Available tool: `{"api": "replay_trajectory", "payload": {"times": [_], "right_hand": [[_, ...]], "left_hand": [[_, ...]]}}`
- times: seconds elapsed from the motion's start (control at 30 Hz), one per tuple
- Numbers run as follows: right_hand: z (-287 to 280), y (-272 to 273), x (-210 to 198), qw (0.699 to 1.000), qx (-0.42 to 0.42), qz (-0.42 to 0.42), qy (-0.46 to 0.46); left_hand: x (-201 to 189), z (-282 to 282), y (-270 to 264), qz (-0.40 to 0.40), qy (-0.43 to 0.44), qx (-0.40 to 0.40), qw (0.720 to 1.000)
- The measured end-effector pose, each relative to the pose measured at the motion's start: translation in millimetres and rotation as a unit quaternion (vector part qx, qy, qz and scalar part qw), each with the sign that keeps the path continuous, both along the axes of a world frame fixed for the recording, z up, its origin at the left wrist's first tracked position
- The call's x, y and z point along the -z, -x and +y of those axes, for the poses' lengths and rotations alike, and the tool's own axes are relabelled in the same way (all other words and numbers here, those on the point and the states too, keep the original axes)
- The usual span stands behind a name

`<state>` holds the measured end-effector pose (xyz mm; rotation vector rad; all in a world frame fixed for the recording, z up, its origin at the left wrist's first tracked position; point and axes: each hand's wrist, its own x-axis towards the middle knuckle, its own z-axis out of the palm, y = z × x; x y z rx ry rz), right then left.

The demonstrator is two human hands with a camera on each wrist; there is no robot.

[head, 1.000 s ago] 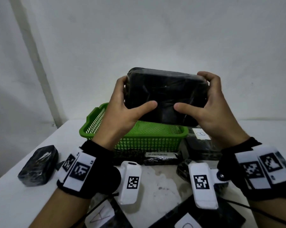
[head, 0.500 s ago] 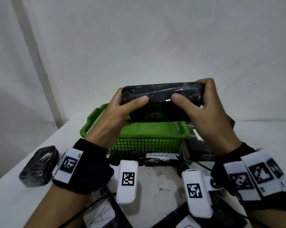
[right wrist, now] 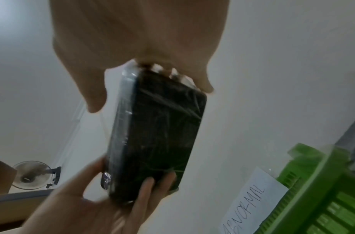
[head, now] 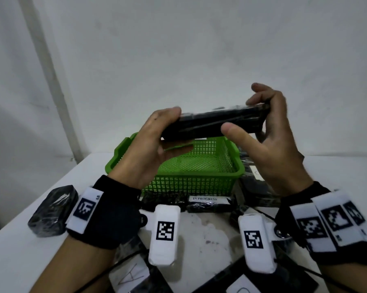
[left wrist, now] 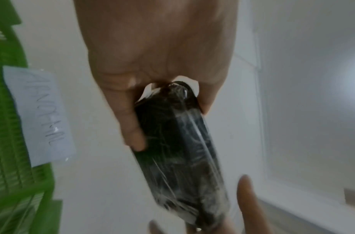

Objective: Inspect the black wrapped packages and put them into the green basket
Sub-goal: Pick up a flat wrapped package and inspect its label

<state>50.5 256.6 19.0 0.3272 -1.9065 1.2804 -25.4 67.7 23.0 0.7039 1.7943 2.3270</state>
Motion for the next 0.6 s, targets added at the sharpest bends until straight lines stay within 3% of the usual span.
{"api": "replay_trajectory", "payload": {"times": [0.13,0.23,0.4,0.6], "right_hand": [[-7,4,-3,0.973,-0.069,-0.149,0.160],[-7,5,-5,0.948,-0.086,-0.180,0.247],[-2,7,-2,0.963,-0.039,-0.171,0.205],[6,12,4,0.975,0.008,-0.162,0.150]], "left_hand": [[8,-1,11,0.042,-0.053,0.002,0.998],[12,-6,19,0.062,-0.050,0.026,0.996],[12,-9,19,0.084,-0.006,0.035,0.996],[17,2,16,0.103,0.039,-0.047,0.993]]}}
